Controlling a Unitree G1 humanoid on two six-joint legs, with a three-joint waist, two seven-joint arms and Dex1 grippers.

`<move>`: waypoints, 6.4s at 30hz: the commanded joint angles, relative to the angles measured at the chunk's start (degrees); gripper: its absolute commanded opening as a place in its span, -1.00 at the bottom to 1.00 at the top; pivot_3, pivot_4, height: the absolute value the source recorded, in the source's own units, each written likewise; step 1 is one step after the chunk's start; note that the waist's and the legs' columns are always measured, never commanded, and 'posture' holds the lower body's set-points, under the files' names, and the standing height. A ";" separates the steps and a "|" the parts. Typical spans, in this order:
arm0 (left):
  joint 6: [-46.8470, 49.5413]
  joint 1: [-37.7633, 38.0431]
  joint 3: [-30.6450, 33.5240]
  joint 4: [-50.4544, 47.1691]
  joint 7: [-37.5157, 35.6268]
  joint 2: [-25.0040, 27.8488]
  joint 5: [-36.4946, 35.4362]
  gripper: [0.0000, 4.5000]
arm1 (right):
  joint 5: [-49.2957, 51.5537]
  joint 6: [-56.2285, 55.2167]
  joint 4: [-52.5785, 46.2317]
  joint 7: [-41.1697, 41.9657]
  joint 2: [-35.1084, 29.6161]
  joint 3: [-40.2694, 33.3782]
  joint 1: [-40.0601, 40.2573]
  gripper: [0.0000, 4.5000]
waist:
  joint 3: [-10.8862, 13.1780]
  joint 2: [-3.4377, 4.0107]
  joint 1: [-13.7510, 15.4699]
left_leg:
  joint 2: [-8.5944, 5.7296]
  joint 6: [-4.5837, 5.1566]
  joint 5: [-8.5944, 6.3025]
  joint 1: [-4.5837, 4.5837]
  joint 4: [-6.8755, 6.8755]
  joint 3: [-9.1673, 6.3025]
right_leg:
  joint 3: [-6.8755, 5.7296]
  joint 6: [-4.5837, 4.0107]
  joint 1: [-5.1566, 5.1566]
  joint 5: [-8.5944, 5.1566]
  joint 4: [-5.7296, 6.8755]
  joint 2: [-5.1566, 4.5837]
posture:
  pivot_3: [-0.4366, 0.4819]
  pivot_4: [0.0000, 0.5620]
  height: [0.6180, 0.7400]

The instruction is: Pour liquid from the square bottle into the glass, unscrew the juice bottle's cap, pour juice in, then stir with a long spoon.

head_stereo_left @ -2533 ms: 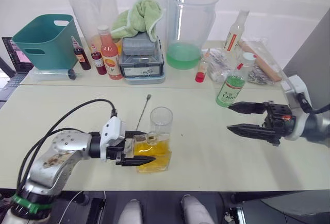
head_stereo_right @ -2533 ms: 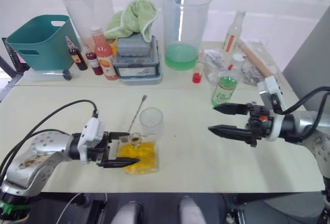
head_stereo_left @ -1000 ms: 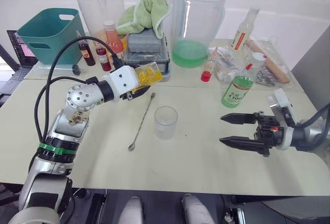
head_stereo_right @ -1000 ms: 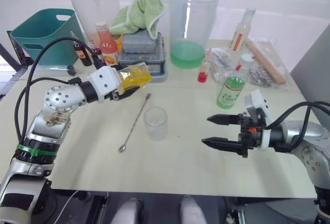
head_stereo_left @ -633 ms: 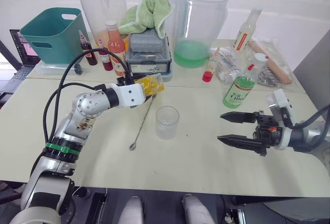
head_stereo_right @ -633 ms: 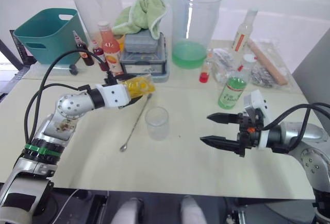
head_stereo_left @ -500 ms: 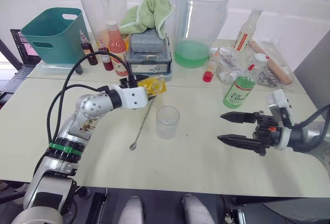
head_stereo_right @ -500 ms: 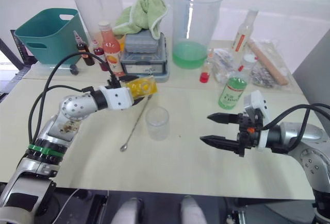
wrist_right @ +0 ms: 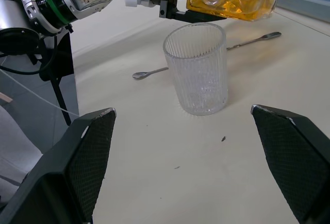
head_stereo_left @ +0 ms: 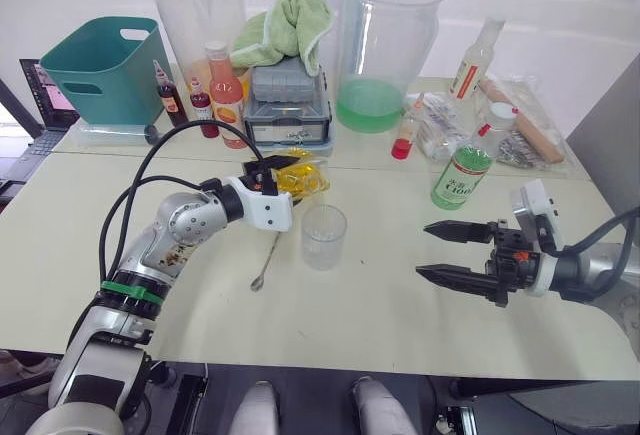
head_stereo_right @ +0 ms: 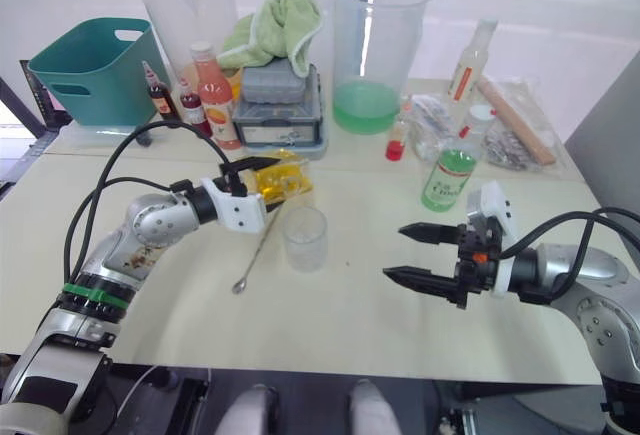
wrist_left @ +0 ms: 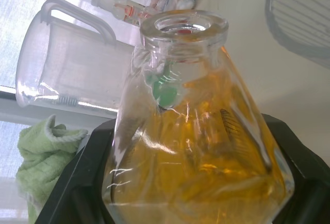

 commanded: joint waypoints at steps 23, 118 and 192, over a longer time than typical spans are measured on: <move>-10.29 -2.17 1.33 -1.03 12.91 1.02 10.17 0.24 | -0.35 -2.79 -0.21 -1.14 0.30 -0.03 -1.63 0.98 | 0.00 0.00 -0.08 | -0.02 0.00 0.00 0.02 0.21 -0.02 | 0.01 0.04 0.04 0.00 0.23 0.01 | -0.05 -0.47 0.80; 20.94 -4.40 10.76 -12.54 9.30 -8.30 -18.42 0.24 | -5.23 -4.67 4.98 1.14 0.91 5.72 -7.27 0.98 | 0.00 0.00 -0.27 | -0.03 0.00 0.01 0.03 0.24 -0.04 | 0.01 0.05 0.01 -0.01 0.35 0.01 | -0.05 -0.47 0.80; 58.27 16.50 31.95 -26.82 -18.06 9.20 -58.89 0.99 | -13.32 -16.43 9.13 -8.06 5.01 -1.79 -6.40 1.00 | -0.02 0.01 -1.18 | 0.00 -0.02 0.02 0.17 0.23 -0.06 | -0.01 0.33 0.12 -0.20 0.32 0.03 | -0.05 -0.47 0.80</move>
